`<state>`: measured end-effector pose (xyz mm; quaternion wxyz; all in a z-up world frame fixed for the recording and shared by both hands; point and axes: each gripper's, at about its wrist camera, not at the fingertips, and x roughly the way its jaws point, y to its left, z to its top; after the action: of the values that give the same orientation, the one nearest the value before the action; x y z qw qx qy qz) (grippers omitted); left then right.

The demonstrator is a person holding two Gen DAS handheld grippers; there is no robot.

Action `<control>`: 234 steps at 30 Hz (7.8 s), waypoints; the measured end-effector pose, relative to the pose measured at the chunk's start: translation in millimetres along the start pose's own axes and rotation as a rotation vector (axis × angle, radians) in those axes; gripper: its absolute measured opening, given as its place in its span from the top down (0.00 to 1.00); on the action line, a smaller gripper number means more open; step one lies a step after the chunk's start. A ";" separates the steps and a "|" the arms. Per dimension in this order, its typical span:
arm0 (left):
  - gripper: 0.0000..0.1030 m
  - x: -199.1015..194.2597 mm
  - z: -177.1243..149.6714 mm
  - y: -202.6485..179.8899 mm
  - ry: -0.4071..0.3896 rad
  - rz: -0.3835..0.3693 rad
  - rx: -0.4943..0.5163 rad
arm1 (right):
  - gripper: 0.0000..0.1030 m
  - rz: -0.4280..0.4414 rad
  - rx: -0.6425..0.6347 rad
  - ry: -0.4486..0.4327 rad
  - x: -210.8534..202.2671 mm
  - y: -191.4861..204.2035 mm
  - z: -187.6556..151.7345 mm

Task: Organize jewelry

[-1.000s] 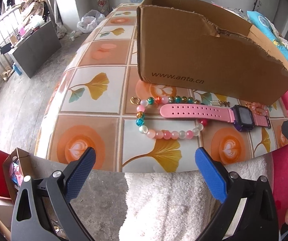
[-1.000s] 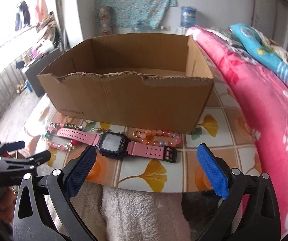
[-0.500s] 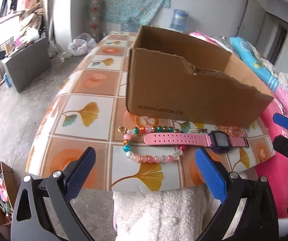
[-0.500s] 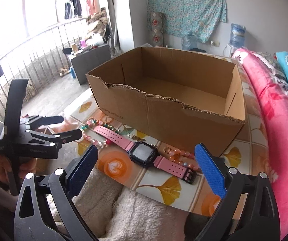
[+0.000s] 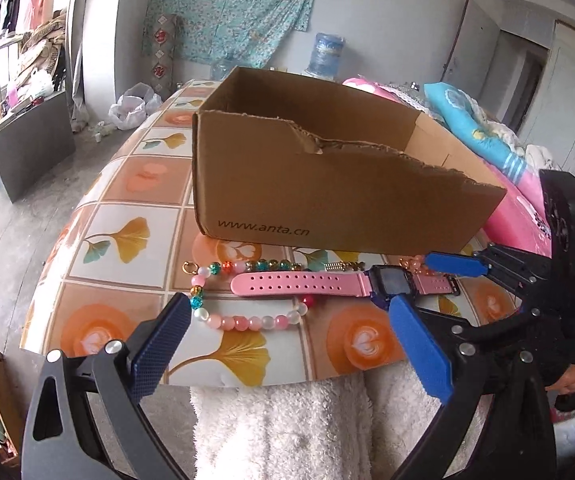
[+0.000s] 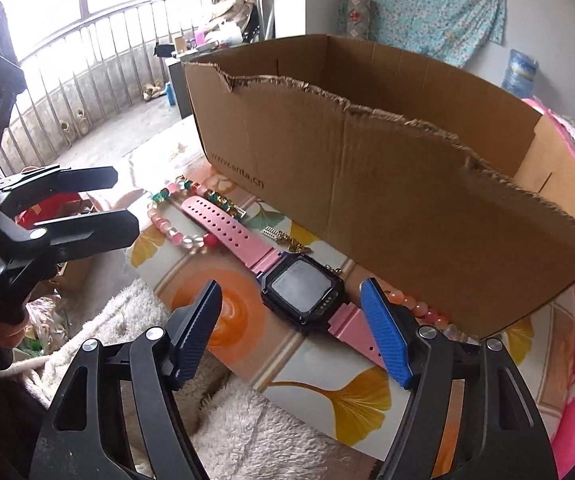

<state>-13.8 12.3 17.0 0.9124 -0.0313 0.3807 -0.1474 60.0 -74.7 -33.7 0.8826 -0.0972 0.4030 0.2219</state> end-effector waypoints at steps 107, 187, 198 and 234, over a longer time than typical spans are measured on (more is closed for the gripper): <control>0.49 74.1 -7.4 -60.4 0.097 0.173 0.395 | 0.86 -0.060 -0.149 0.157 7.0 -23.7 11.0; 0.96 136.8 222.5 -16.5 0.401 -0.173 0.206 | 0.99 0.253 0.302 0.321 -9.7 -182.3 126.6; 0.57 214.5 245.2 -15.3 0.457 0.042 0.279 | 0.88 0.092 0.305 0.430 45.3 -206.9 150.9; 0.12 54.3 33.3 62.9 0.205 0.157 0.093 | 0.79 0.268 0.443 0.129 -14.7 -26.3 42.4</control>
<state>61.2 54.6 -7.3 0.8778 0.0562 0.4661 -0.0954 92.2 -87.7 5.0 0.8174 0.1387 0.5066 0.2366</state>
